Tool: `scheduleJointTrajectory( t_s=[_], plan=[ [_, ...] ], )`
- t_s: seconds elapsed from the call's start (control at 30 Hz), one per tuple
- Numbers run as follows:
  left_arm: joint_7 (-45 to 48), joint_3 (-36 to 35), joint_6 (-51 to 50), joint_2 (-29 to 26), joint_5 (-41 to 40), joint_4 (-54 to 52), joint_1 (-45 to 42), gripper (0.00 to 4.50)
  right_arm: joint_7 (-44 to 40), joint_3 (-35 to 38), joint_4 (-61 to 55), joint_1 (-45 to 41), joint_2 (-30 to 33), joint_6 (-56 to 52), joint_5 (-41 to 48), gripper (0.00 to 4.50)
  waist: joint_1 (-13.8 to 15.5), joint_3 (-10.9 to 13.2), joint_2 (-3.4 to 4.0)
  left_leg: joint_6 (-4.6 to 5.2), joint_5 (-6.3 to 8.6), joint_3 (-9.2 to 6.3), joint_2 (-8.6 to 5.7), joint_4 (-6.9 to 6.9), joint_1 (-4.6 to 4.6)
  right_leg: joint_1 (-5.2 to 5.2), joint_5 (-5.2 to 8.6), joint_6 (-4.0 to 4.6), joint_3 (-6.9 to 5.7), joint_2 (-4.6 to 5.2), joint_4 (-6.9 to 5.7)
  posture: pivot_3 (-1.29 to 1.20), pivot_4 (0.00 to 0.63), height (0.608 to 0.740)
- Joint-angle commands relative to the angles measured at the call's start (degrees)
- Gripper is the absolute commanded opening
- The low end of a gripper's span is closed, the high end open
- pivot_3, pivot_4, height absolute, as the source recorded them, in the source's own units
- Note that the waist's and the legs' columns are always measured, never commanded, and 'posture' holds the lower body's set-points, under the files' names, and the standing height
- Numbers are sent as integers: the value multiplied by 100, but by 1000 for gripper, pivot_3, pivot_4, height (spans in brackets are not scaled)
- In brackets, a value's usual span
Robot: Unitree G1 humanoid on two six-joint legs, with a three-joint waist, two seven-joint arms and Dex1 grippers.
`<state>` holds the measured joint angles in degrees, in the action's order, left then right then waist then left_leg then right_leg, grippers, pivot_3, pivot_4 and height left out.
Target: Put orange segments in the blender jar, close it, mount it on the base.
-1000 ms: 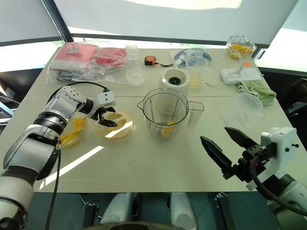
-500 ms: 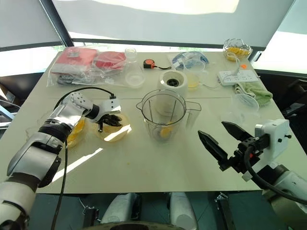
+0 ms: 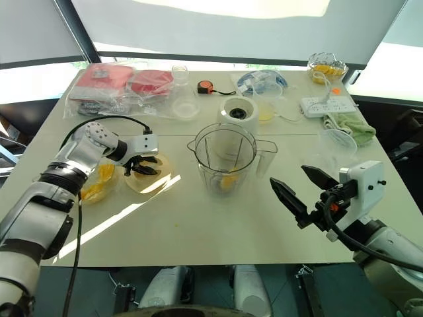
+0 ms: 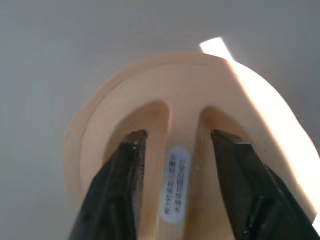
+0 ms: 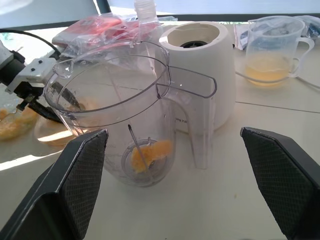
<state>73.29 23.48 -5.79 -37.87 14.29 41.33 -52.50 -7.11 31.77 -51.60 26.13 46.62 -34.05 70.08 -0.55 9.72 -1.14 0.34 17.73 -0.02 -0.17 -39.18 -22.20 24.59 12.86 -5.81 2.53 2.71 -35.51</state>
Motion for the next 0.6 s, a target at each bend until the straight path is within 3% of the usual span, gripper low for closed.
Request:
scheduleJointTrajectory(
  t_s=[0.03, 0.33, 0.53, 0.6],
  plan=[
    [73, -142, 65, -168, -13, -282, -72, 3116, -51, 9, -46, -49, -57, 30, -35, 4500, 17, 0, -1, 0, 0, 0, -1, -1, -2, 0, 0, 0, 0, 2, 0, 0, 150, 740],
    [170, 34, 127, -127, 104, -181, 56, 3116, -28, -233, 39, -256, -124, -13, -232, 4500, 5, 0, -1, 0, 0, 0, -3, -6, -2, -1, 0, 0, -1, 2, 0, 0, 150, 740],
    [-94, 453, 718, 55, 639, 436, -24, 3116, -70, -216, 94, -322, -123, -30, -272, 4500, 7, -1, -2, 0, 0, 0, -3, -6, -2, -1, 0, 0, -1, 0, -2, 0, 150, 740],
    [-311, 525, 929, 174, 799, 753, -146, 2558, -79, -209, 100, -327, -127, -27, -285, 4500, 17, -3, 1, 0, 0, 0, -3, -7, 2, -4, -1, -1, -1, 0, -3, 0, 150, 740]
  ],
)
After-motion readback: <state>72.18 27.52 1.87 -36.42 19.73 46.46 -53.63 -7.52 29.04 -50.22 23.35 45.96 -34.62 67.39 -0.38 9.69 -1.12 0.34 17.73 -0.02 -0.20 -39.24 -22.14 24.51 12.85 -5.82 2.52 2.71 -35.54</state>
